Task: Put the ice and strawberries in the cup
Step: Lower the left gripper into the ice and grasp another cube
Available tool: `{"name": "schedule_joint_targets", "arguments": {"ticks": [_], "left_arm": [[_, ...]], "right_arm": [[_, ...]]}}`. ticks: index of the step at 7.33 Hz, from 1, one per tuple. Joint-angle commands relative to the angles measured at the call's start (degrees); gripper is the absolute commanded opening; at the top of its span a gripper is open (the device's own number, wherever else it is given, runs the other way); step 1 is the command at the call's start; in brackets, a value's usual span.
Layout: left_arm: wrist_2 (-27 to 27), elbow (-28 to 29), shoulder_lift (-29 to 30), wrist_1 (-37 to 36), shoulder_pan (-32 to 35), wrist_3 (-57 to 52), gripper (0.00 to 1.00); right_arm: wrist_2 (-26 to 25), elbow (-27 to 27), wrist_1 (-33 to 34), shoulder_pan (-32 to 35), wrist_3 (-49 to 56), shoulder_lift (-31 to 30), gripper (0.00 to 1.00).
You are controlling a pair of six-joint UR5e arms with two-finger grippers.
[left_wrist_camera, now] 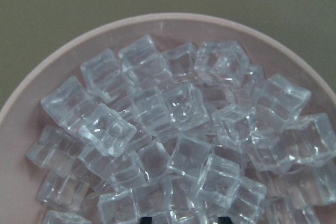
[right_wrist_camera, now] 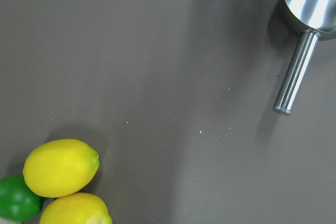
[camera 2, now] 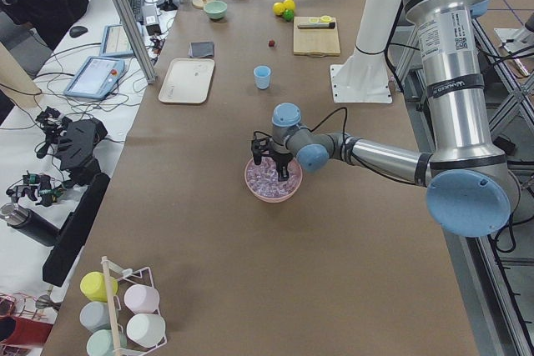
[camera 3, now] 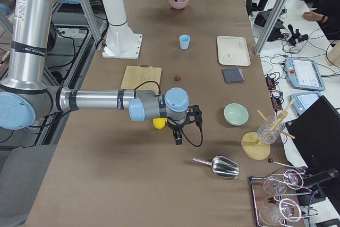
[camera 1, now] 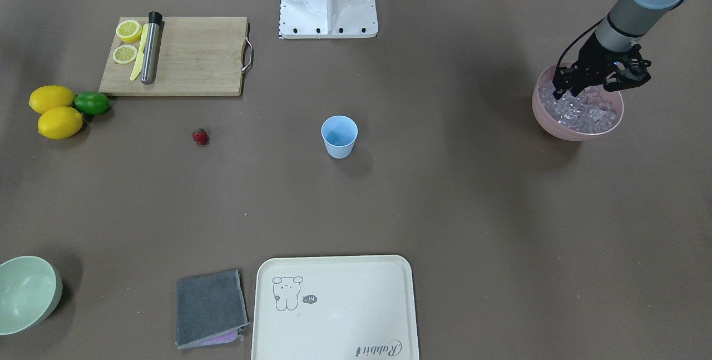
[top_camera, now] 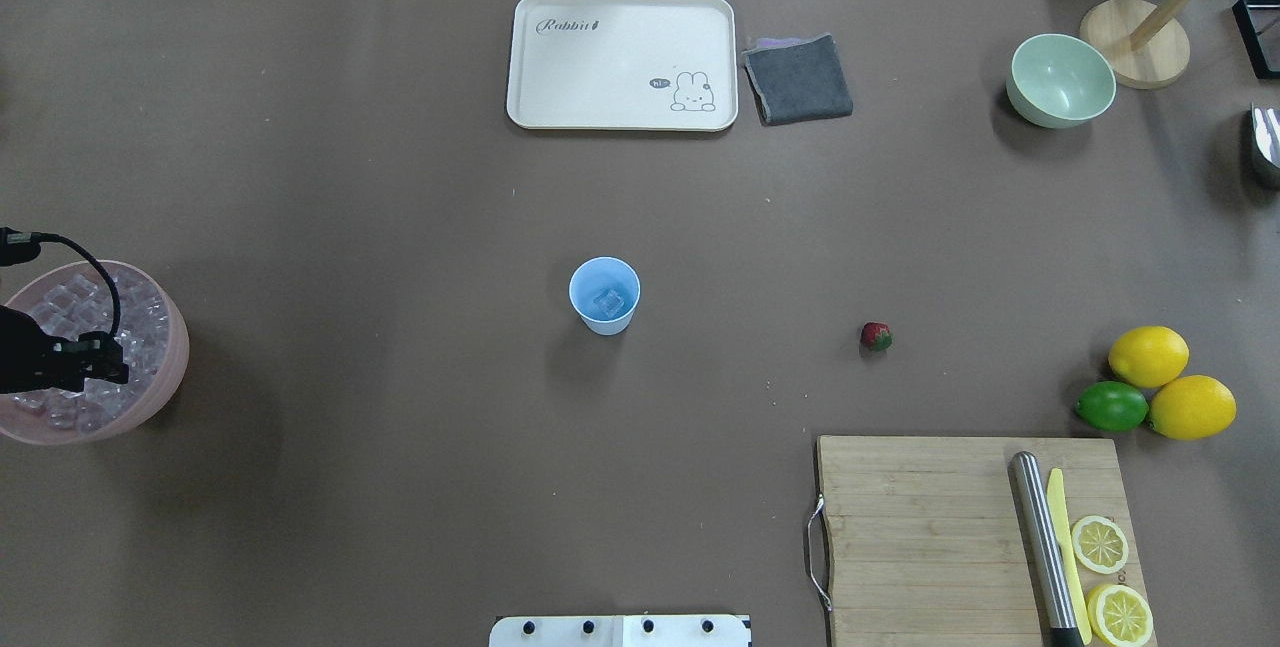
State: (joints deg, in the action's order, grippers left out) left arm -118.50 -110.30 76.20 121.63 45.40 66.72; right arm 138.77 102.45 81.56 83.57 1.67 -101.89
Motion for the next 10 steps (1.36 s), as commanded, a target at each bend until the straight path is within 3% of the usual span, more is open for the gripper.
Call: {"name": "schedule_joint_targets", "arguments": {"ticks": [1,2,3,5,7,8,10], "left_arm": [[0.02,0.00,0.09,0.01,-0.31,0.34,0.40],[0.02,0.00,0.09,0.01,-0.39,0.34,0.28],[0.02,-0.18,0.09,0.01,-0.40,0.34,0.02],[-1.46,-1.92,0.00,-0.43,0.39,-0.19,0.00],[-7.86,-4.21,0.09,-0.61,3.27,-0.80,0.00],[-8.24,-5.53,0.61,-2.61,3.73,-1.15,0.00],[-7.98,-10.53,9.35,-17.22,4.08,-1.16,0.00]], "right_arm": [[0.18,-0.06,0.00,0.01,0.00,-0.07,1.00],[0.18,0.03,0.00,0.01,0.00,-0.33,1.00],[0.18,0.03,0.00,0.01,0.00,-0.42,1.00],[0.18,0.03,0.00,0.01,0.00,-0.59,1.00],[0.18,0.03,0.00,0.01,0.00,-0.59,1.00],[0.18,-0.06,0.00,0.01,0.00,-0.51,1.00],[0.18,-0.23,0.00,0.01,0.00,-0.59,1.00]]}}
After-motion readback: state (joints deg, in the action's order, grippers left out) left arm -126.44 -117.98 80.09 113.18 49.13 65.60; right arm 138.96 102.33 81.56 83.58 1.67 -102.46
